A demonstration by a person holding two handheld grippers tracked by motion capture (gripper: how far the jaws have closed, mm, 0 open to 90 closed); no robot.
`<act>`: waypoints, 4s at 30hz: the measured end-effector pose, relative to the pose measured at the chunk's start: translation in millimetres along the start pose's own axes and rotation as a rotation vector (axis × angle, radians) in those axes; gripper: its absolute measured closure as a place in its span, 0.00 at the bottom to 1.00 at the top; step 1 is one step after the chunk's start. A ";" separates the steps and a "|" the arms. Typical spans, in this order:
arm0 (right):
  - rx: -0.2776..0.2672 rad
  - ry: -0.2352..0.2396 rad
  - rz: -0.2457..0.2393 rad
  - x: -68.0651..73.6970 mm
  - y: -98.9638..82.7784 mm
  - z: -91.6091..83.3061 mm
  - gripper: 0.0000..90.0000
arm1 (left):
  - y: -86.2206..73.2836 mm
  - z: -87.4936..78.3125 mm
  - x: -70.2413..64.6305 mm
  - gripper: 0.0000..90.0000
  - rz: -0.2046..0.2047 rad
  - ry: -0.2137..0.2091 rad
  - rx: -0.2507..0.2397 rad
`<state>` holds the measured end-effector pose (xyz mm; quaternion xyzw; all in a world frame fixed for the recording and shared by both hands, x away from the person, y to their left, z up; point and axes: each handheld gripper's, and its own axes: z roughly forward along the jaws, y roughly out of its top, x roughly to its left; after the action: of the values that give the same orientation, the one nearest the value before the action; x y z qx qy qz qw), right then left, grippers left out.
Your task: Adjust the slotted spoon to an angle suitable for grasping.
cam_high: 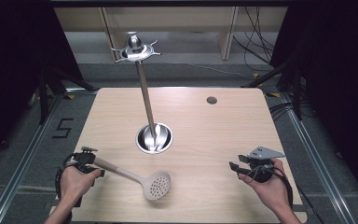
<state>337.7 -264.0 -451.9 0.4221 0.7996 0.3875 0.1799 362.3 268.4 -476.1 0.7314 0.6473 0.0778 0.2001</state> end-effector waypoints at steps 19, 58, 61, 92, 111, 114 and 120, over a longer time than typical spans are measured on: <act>-0.004 0.002 0.011 0.4 -0.4 0.2 0.57 | 20.2 18.2 -1.7 0.99 0.001 0.048 0.042; 0.029 0.006 -0.003 -1.4 -1.7 2.6 0.56 | 73.4 30.1 -13.5 0.45 -0.199 0.086 0.127; 0.031 0.008 -0.003 -1.2 -1.7 2.7 0.56 | 71.0 30.8 -16.8 0.44 -0.214 0.071 0.130; 0.046 0.011 0.002 -0.1 -2.1 3.8 0.55 | 73.3 40.9 -30.3 0.58 -0.122 0.047 0.224; 0.041 0.007 -0.009 -0.7 -2.0 3.7 0.55 | 70.2 37.5 -35.3 0.77 0.081 0.071 0.261; 0.046 0.009 -0.002 0.1 -1.8 3.2 0.55 | 69.2 39.5 -36.1 0.76 0.054 0.074 0.257; 0.043 0.008 -0.007 -0.4 -1.9 3.6 0.55 | 68.8 38.8 -32.8 0.77 0.075 0.061 0.282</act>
<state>339.1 -263.4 -455.7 0.4216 0.8098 0.3714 0.1689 434.9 223.2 -479.5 0.7733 0.6297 0.0156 0.0724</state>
